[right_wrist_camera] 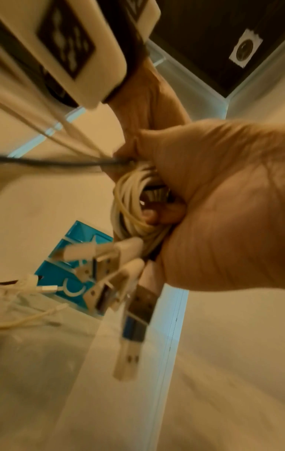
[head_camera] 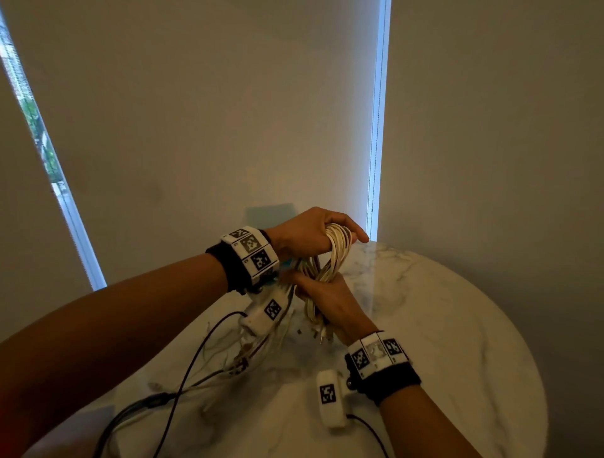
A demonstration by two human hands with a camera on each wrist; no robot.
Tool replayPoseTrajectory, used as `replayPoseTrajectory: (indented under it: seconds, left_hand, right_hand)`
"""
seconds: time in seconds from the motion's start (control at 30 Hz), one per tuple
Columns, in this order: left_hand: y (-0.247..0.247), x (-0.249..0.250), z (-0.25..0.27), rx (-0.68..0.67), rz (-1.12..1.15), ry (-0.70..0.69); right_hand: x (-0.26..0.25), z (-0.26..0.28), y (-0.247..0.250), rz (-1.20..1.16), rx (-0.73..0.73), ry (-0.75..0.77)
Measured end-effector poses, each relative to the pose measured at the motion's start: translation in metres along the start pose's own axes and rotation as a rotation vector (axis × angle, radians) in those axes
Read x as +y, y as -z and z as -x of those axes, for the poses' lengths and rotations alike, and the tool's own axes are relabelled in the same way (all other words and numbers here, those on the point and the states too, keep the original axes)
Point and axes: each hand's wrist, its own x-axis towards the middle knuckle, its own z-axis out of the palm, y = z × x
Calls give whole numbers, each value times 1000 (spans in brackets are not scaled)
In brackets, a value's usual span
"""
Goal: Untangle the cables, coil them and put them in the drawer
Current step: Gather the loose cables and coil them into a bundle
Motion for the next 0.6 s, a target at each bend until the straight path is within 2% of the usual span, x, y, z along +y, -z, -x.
replayPoseTrajectory:
  seconds: [0.07, 0.17, 0.27, 0.37, 0.5, 0.6]
  left_hand:
    - [4, 5, 1, -41, -73, -8]
    - [9, 15, 3, -134, -445, -72]
    - [10, 26, 3, -87, -836, -156]
    - [9, 41, 2, -58, -1179, -178]
    - [16, 50, 2, -120, -1361, -141]
    - [24, 45, 4, -134, -1403, -122]
  right_hand:
    - [1, -1, -3, 59, -11, 27]
    - [1, -1, 1, 222, -64, 38]
    - [-2, 0, 2, 307, -99, 41]
    - [-7, 3, 6, 372, -124, 46]
    - [-10, 4, 9, 399, -225, 36]
    - [-21, 10, 13, 438, -251, -51]
